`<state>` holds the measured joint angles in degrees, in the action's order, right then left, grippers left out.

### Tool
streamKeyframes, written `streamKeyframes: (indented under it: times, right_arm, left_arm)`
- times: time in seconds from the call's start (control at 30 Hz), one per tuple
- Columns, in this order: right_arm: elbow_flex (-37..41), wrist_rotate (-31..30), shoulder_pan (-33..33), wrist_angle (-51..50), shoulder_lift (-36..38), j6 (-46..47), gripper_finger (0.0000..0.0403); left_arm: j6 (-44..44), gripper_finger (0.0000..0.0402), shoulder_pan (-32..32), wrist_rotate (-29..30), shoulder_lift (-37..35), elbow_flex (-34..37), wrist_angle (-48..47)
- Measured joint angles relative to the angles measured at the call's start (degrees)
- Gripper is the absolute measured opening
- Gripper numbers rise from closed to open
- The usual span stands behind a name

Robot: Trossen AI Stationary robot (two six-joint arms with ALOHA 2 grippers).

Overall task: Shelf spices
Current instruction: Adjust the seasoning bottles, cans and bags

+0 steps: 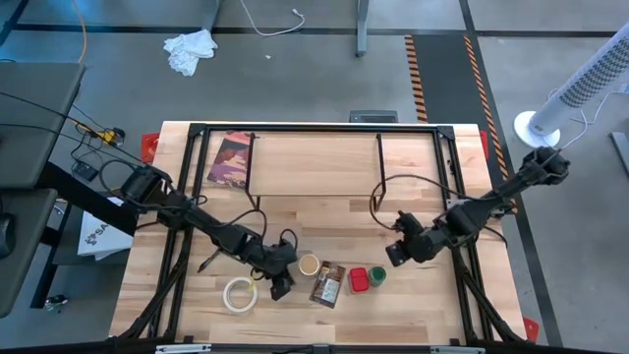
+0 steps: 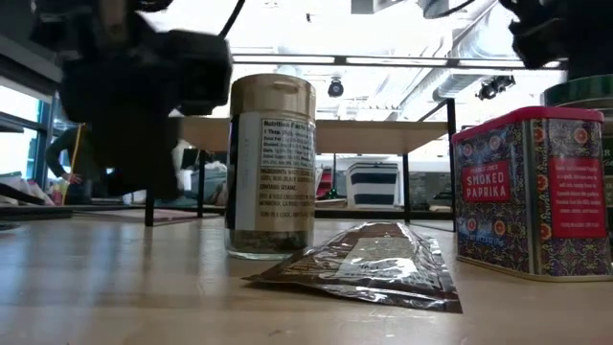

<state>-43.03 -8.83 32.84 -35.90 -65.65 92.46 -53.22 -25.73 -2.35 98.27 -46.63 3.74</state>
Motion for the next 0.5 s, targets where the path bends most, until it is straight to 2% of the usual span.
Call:
streamKeyframes:
  times: [0.13,0.3,0.5]
  right_arm:
    - [0.0,2.11,4.65,-1.21,-2.55,5.44,0.0]
    - [0.0,-1.57,7.55,2.25,-7.63,11.68,0.0]
    - [-0.02,-3.87,7.67,10.98,-13.51,12.23,0.0]
  left_arm:
    - [-0.05,0.0,-0.71,1.42,-0.51,0.02,-5.62]
    - [1.72,0.0,-0.48,3.19,-0.18,0.07,-7.27]
    - [2.39,0.0,2.22,6.14,-0.18,0.07,-6.74]
